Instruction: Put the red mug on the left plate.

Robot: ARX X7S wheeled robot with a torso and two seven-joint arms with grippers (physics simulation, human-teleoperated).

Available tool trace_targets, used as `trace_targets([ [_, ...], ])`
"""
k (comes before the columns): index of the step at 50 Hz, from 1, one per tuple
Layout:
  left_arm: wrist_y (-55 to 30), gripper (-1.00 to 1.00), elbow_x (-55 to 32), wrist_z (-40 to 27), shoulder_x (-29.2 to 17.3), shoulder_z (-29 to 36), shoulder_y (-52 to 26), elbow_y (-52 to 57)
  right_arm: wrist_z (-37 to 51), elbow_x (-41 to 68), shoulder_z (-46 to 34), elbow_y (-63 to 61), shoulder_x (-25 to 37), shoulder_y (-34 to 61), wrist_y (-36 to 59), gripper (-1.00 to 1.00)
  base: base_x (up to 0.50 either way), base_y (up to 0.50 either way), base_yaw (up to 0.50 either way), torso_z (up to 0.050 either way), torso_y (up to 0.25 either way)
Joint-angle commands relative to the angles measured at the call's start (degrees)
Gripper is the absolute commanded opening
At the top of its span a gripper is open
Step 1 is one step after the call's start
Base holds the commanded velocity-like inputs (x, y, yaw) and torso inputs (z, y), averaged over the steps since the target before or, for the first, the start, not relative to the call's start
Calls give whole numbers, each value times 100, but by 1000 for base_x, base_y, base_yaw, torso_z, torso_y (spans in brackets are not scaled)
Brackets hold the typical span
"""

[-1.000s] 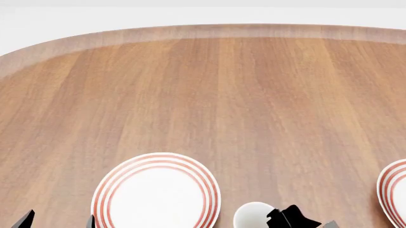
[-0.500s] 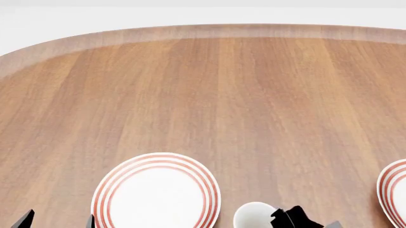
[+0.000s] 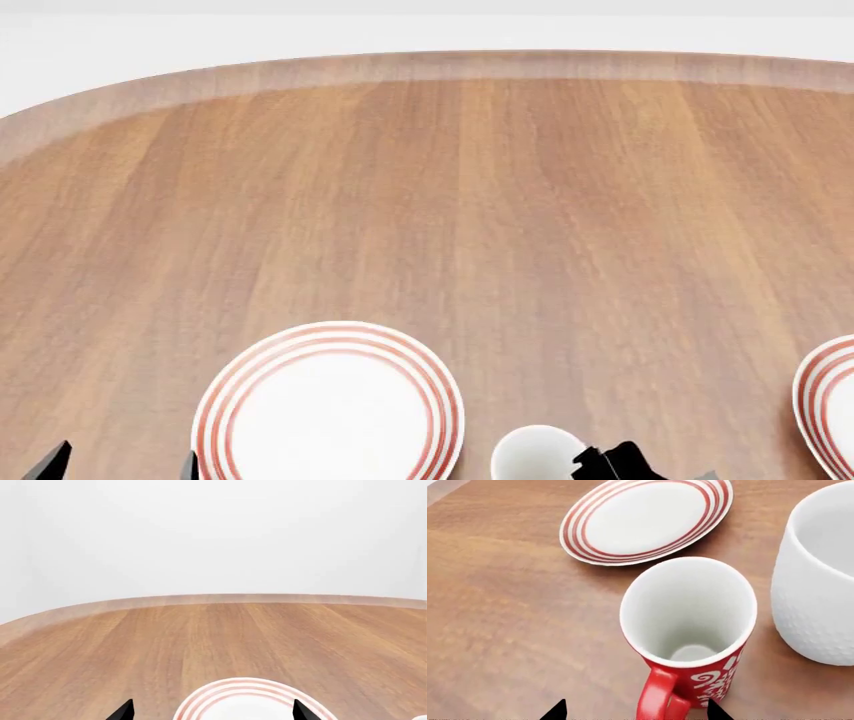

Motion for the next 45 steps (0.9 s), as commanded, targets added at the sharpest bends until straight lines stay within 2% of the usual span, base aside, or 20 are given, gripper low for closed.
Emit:
trace_targets([
  [1,18,100,-10,-19,-18,21,1,-4,-47,110,-66,131,14,43,-77,100,0,0,0,0,0],
  [16,24,100,-38,-52,-45,33,-4,7,-18,228,-163,117,53,53,-115,100,0,0,0,0,0],
  [17,23,100,-42,-54,-46,33,-5,7,8,228,-172,102,61,50,-107,-100,0,0,0,0,0],
  [41,53,100,-56,-89,-82,83,-13,11,202,266,-359,-431,238,-140,-86,-100,0,0,0,0,0],
  [45,62,100,-58,-95,-88,89,-12,9,225,91,-581,-854,368,-213,5,-100,0,0,0,0,4],
])
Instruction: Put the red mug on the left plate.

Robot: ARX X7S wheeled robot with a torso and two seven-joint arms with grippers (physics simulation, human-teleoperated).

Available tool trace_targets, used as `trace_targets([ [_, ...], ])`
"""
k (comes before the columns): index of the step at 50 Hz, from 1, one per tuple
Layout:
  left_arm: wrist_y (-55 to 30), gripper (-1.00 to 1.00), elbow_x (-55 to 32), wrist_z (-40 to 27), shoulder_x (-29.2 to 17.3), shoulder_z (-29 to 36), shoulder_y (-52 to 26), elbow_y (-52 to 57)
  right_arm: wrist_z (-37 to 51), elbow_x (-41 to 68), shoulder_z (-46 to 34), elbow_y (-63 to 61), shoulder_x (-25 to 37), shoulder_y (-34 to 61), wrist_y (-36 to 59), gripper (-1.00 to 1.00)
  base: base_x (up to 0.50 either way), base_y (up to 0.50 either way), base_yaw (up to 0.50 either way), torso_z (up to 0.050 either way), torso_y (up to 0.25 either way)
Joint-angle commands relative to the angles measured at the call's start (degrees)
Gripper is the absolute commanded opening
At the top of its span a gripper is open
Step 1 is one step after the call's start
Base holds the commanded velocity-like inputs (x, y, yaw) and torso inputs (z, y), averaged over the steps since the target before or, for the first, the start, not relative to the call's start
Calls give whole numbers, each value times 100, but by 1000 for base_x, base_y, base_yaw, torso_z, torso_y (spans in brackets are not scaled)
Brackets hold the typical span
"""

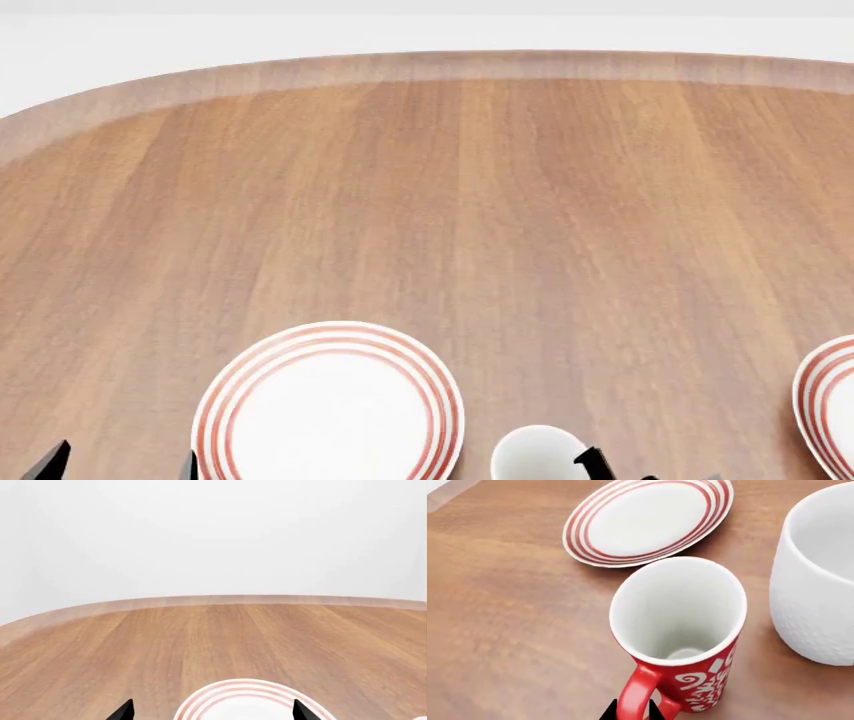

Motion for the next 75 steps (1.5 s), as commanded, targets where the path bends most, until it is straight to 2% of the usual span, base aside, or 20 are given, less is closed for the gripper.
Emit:
trace_targets([
  [1,21,100,-3,-22,-19,18,4,8,41,-257,-375,-725,239,-112,187,-100,0,0,0,0,0],
  [5,25,100,-11,-33,-29,16,11,18,72,-406,-569,-1124,381,-174,303,-100,0,0,0,0,0],
  [6,25,100,-15,-35,-29,17,11,17,-125,-490,-596,-1198,378,-221,57,-100,0,0,0,0,0],
  [14,19,100,-72,-50,-54,-23,-17,1,17,-613,-906,-1664,561,-164,525,-100,0,0,0,0,0],
  [15,13,100,-81,-53,-57,-24,-15,12,-282,-694,-941,-1632,540,-176,230,-100,0,0,0,0,0],
  [16,19,100,-76,-53,-59,-18,-8,19,-165,-652,-962,-1644,558,-141,426,-100,0,0,0,0,0],
  [34,37,100,-93,-79,-87,10,-14,36,-1332,-1065,-1717,-2056,790,-22,239,-100,0,0,0,0,0],
  [43,44,100,-103,-99,-97,18,-16,39,-2024,-1098,-1976,-1893,768,-45,-28,-100,0,0,0,0,0],
  [56,50,100,-132,-125,-125,16,-8,62,-2696,-898,-2376,-1727,705,114,319,-100,0,0,0,0,1],
  [75,62,100,-157,-150,-147,38,-27,38,-3799,-837,-2884,-1428,657,194,348,-100,0,0,0,0,0],
])
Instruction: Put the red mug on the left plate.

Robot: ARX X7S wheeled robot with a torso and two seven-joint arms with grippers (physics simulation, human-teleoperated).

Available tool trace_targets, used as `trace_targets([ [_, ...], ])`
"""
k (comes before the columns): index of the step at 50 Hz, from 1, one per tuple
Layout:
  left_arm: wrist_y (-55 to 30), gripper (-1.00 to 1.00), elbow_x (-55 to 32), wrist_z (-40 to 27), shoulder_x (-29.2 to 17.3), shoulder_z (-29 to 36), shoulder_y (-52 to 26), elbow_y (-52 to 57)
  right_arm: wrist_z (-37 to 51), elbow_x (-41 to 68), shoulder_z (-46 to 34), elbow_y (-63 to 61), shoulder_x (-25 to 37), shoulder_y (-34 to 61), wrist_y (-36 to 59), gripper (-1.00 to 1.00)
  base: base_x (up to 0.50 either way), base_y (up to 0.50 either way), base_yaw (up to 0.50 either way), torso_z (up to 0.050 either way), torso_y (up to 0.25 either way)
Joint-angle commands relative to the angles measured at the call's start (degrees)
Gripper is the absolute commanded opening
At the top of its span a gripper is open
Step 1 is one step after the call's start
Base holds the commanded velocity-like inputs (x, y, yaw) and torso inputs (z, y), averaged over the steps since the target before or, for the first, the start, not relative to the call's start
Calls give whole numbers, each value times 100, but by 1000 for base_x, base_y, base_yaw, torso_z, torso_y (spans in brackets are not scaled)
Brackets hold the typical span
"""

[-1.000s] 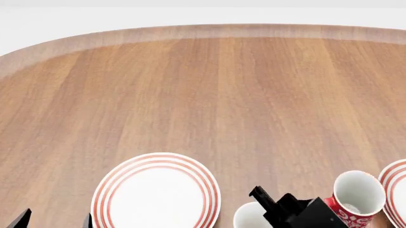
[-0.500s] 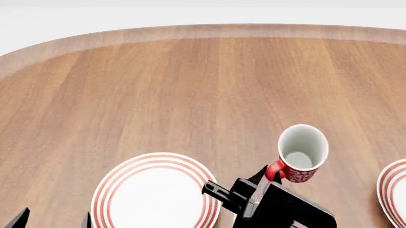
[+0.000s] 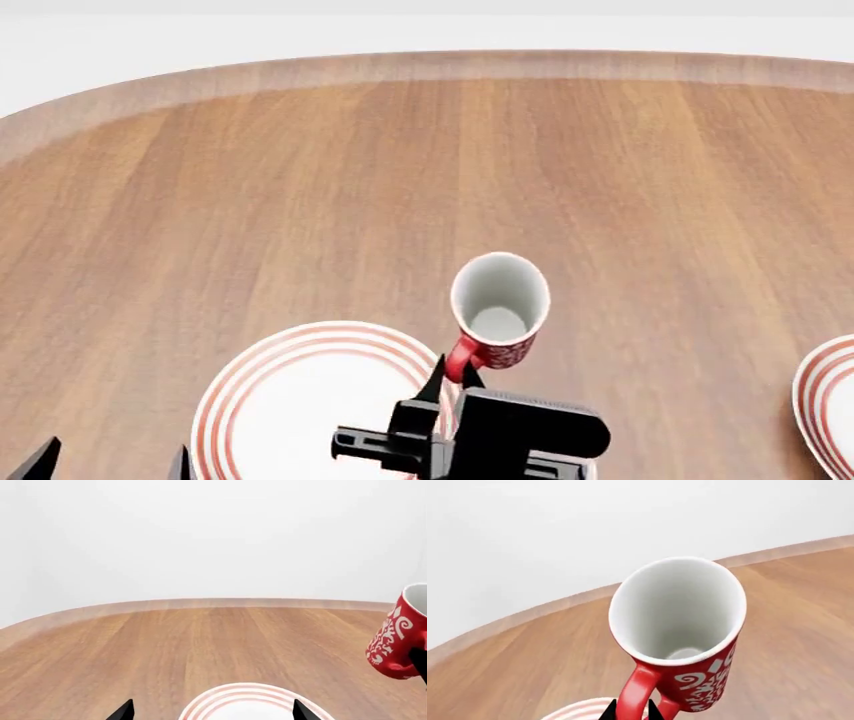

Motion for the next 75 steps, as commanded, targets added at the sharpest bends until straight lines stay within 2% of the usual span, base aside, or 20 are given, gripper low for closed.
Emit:
trace_targets([
  [1,1,100,-22,-20,-20,6,-2,8,-649,39,-269,152,-68,65,78,-100,0,0,0,0,0],
  [11,5,100,-34,-37,-38,13,-4,18,-884,68,-411,321,-205,110,117,-100,0,0,0,0,0],
  [31,28,100,-42,-67,-62,41,-6,18,-1830,202,-526,1809,-922,319,-347,-100,0,0,0,0,1],
  [39,37,100,-55,-79,-75,45,-2,28,-1788,107,-687,2313,-1097,516,-400,-100,0,0,0,0,0],
  [55,47,100,-71,-101,-94,62,-7,25,-1716,245,-830,2154,-1007,521,-482,-100,0,0,0,0,1],
  [56,52,100,-67,-100,-95,68,-7,24,-1757,260,-882,2633,-1155,648,-561,-100,0,0,0,0,0],
  [61,65,100,-67,-107,-106,75,9,48,-1947,2617,-3190,3774,-1174,1376,-1601,-100,0,0,0,0,0],
  [64,69,100,-74,-108,-109,76,1,39,-2000,3464,-4021,3940,-1174,1580,-1903,-100,0,0,0,0,0],
  [68,72,100,-70,-109,-110,90,-6,29,-2029,3856,-4393,4009,-1174,1671,-2005,-100,0,0,0,0,0],
  [75,86,100,-65,-123,-120,102,10,44,-2119,4032,-4508,4061,-1174,1691,-1996,-100,0,0,0,0,1],
])
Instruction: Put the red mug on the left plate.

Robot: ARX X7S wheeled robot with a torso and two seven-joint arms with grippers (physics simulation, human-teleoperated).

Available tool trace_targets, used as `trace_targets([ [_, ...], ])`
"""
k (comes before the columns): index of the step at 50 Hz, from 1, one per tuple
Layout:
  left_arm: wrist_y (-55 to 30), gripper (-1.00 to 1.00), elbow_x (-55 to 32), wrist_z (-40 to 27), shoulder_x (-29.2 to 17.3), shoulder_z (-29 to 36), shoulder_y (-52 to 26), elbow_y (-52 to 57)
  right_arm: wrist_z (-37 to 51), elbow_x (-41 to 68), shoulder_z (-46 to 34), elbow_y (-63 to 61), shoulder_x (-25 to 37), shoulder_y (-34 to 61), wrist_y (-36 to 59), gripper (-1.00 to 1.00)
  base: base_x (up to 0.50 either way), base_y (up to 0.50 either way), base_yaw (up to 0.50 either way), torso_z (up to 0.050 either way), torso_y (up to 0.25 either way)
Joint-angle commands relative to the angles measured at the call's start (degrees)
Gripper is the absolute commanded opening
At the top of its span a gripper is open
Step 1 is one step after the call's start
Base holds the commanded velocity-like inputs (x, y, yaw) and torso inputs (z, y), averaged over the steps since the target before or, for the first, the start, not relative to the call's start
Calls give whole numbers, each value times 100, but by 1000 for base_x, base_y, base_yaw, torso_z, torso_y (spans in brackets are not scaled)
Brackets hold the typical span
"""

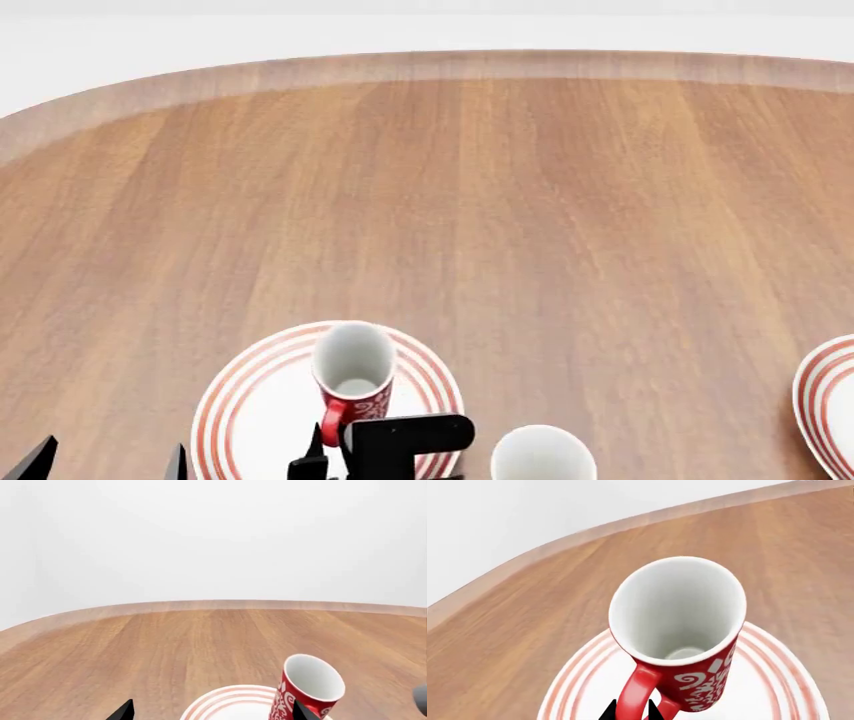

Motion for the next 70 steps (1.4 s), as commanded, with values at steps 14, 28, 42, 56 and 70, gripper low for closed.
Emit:
trace_targets([
  [14,19,100,-1,-37,-27,43,4,15,-229,904,-982,366,-31,352,-194,-100,0,0,0,0,0],
  [28,27,100,-20,-56,-41,48,-15,-2,-422,910,-973,328,-31,384,-14,-100,0,0,0,0,1],
  [42,46,100,-14,-71,-55,70,-27,-18,-541,942,-971,338,-31,390,98,-100,0,0,0,0,0],
  [56,66,100,-16,-89,-72,89,-20,-13,-677,1067,-980,407,-32,429,206,-100,0,0,0,0,1],
  [70,79,100,-19,-107,-85,107,-28,-23,-690,1060,-982,403,-32,456,329,-100,0,0,0,0,0],
])
